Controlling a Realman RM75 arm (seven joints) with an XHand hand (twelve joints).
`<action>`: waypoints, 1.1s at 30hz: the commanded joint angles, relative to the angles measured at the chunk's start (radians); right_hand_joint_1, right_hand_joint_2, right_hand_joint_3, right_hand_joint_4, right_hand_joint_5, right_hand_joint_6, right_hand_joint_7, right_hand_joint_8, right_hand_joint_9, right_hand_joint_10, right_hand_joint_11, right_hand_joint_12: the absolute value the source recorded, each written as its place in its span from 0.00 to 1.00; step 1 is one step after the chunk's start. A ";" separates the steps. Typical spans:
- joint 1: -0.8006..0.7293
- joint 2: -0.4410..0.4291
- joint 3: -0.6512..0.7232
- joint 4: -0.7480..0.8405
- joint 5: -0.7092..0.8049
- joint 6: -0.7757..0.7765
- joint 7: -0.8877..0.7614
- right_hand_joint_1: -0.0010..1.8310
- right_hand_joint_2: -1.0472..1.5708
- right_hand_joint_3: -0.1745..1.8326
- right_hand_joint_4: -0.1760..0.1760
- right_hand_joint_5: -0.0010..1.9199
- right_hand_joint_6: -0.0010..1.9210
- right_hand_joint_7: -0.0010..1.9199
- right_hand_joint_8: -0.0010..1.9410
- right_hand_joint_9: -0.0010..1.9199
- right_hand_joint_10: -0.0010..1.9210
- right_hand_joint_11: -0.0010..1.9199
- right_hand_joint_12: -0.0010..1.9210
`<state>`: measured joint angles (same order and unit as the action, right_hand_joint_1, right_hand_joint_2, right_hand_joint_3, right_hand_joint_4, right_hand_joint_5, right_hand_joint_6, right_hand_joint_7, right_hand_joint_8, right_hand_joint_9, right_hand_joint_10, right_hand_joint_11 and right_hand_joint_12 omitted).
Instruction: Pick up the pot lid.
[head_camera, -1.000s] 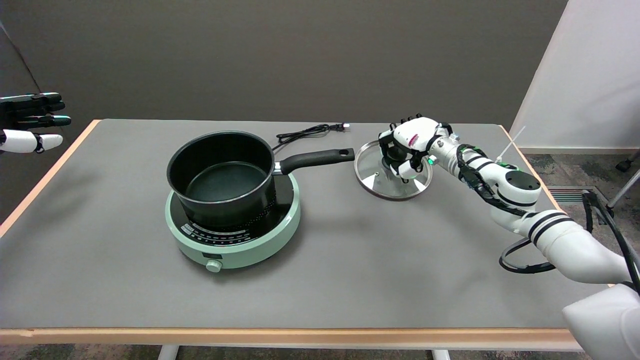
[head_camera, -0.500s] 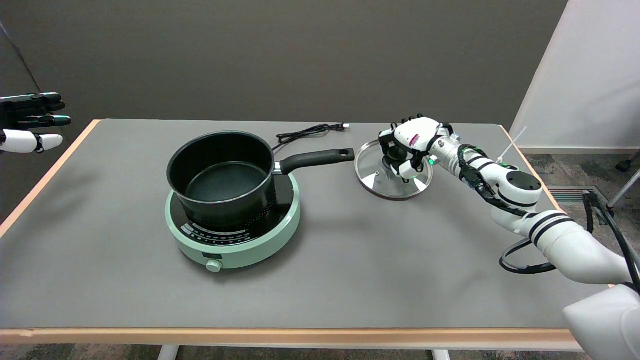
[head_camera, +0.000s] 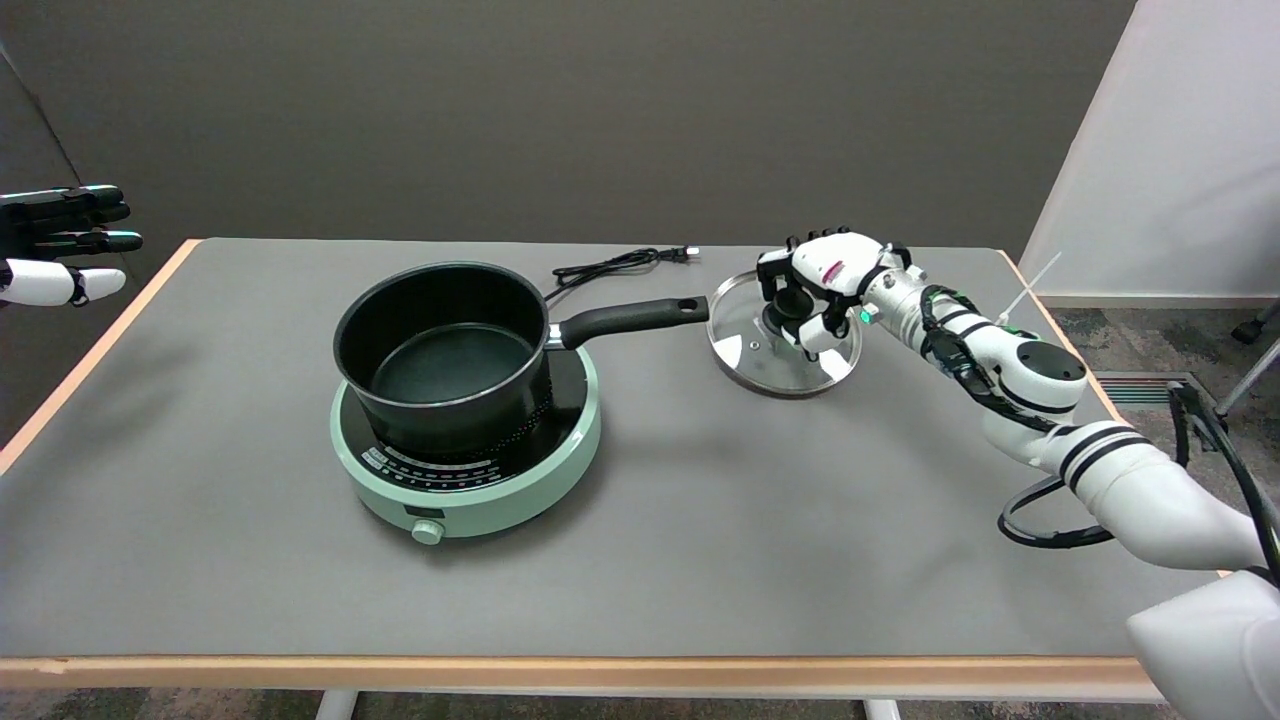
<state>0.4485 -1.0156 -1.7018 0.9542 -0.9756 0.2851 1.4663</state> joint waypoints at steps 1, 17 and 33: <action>-0.020 0.000 0.019 0.019 0.050 -0.007 0.058 0.74 0.72 0.43 1.00 0.28 0.71 0.44 0.73 0.40 0.91 0.39 0.88; -0.036 0.000 0.054 0.020 0.109 0.002 0.059 0.74 0.73 0.41 1.00 0.30 0.69 0.45 0.71 0.42 0.88 0.41 0.88; -0.025 0.000 0.054 0.035 0.106 0.003 0.059 0.74 0.73 0.41 1.00 0.29 0.69 0.45 0.72 0.43 0.88 0.41 0.92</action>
<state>0.4186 -1.0157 -1.6584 0.9716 -0.8876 0.2831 1.5217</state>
